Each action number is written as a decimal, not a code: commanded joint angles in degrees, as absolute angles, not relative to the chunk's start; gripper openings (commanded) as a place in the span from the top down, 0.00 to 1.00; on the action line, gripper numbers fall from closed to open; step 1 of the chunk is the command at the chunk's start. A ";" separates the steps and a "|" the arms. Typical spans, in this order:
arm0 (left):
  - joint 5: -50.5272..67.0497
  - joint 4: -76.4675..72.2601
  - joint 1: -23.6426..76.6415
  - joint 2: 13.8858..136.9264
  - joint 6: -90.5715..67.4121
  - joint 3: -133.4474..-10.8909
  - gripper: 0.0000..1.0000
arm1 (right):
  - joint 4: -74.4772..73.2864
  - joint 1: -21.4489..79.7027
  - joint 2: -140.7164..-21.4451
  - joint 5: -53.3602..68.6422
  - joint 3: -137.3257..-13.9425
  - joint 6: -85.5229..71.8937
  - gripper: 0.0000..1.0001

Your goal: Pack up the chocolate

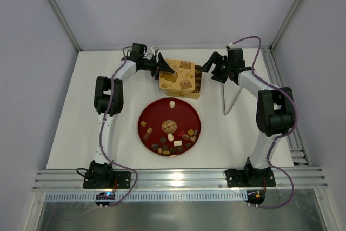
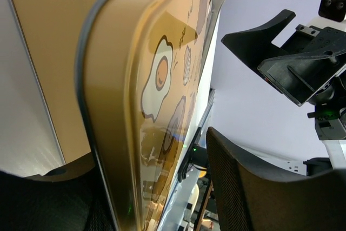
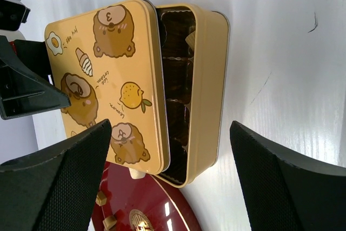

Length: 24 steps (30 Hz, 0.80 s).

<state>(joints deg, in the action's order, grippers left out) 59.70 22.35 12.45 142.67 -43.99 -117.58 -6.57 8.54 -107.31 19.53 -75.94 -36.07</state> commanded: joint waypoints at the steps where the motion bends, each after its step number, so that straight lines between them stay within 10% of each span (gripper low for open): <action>1: 58.71 24.96 11.60 138.96 -41.66 -117.78 0.43 | -3.69 9.05 -107.58 19.95 -76.11 -35.68 0.10; 24: 58.10 25.66 9.76 136.32 -40.78 -115.23 0.42 | -3.78 9.75 -108.54 20.48 -76.81 -35.77 0.15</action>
